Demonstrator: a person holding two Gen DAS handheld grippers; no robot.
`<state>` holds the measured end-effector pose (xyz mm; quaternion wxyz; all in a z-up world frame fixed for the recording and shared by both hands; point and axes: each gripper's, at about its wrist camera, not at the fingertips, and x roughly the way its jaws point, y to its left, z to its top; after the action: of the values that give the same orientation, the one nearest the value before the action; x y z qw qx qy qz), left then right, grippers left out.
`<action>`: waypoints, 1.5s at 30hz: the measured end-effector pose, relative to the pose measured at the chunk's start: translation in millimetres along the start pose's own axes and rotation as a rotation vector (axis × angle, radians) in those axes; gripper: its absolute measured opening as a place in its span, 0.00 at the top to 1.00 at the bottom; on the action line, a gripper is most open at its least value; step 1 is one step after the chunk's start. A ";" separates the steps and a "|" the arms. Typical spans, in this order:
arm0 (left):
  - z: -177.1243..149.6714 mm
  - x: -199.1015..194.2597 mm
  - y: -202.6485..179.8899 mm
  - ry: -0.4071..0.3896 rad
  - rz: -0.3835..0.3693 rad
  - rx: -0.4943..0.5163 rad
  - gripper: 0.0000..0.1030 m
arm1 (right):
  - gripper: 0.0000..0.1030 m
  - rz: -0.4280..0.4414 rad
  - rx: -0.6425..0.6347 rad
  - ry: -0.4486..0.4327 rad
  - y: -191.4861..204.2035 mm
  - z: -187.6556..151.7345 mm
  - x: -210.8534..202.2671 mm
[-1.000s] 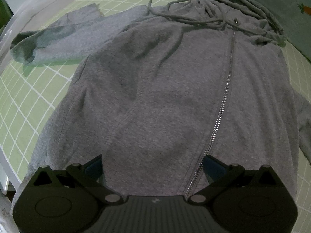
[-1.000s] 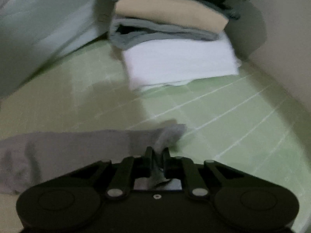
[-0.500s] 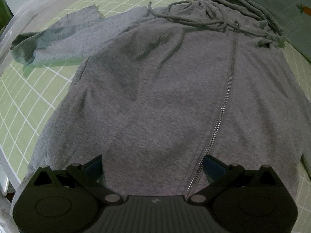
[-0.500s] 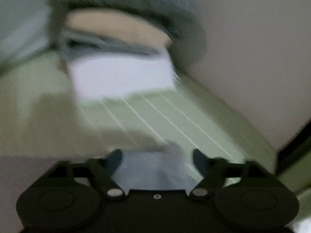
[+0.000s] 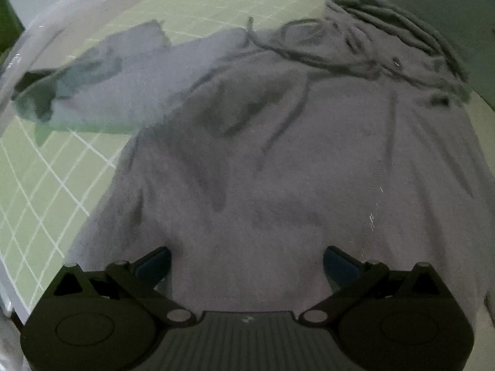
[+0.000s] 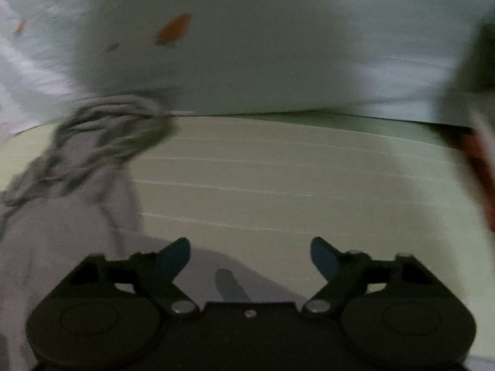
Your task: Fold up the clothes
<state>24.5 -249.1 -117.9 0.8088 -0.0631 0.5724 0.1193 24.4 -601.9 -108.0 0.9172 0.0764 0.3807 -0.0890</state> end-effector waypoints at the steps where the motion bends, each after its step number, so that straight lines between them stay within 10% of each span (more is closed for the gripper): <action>1: 1.3 0.0 -0.9 0.000 -0.001 0.005 0.00 | 0.28 0.048 -0.009 0.006 10.4 5.3 8.4; 3: 1.9 0.4 -1.6 -0.004 -0.004 0.014 0.00 | 0.48 0.141 -0.006 0.034 23.7 17.6 24.0; 11: -4.7 -2.4 -0.9 -0.070 -0.003 0.015 0.00 | 0.58 0.276 -0.172 0.108 71.2 28.3 60.2; 14: -3.8 -1.2 -1.8 -0.079 -0.001 0.007 0.00 | 0.99 0.286 -0.277 0.105 78.8 31.4 64.8; 23: -4.9 -0.8 -0.8 -0.114 0.002 0.000 0.00 | 1.00 0.124 -0.298 0.115 72.3 68.3 97.4; 25: -5.0 -1.1 -1.4 -0.117 0.002 -0.001 0.00 | 0.97 0.114 -0.232 0.121 64.8 68.5 93.9; 27: -4.1 -1.3 -2.2 -0.113 0.003 0.001 0.00 | 0.59 0.091 -0.177 0.118 58.3 63.8 82.3; 32: -2.5 -3.5 0.5 -0.094 -0.021 0.026 0.00 | 0.05 0.035 -0.041 0.056 35.4 21.0 17.9; 45: -46.6 -86.1 56.8 -0.272 -0.116 0.056 0.00 | 0.01 0.037 -0.011 0.119 40.5 -115.0 -97.3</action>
<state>-60.3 -215.8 -50.6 0.8859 -0.0568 0.4559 0.0639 -112.9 -528.4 -116.2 0.8949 0.0836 0.4334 -0.0653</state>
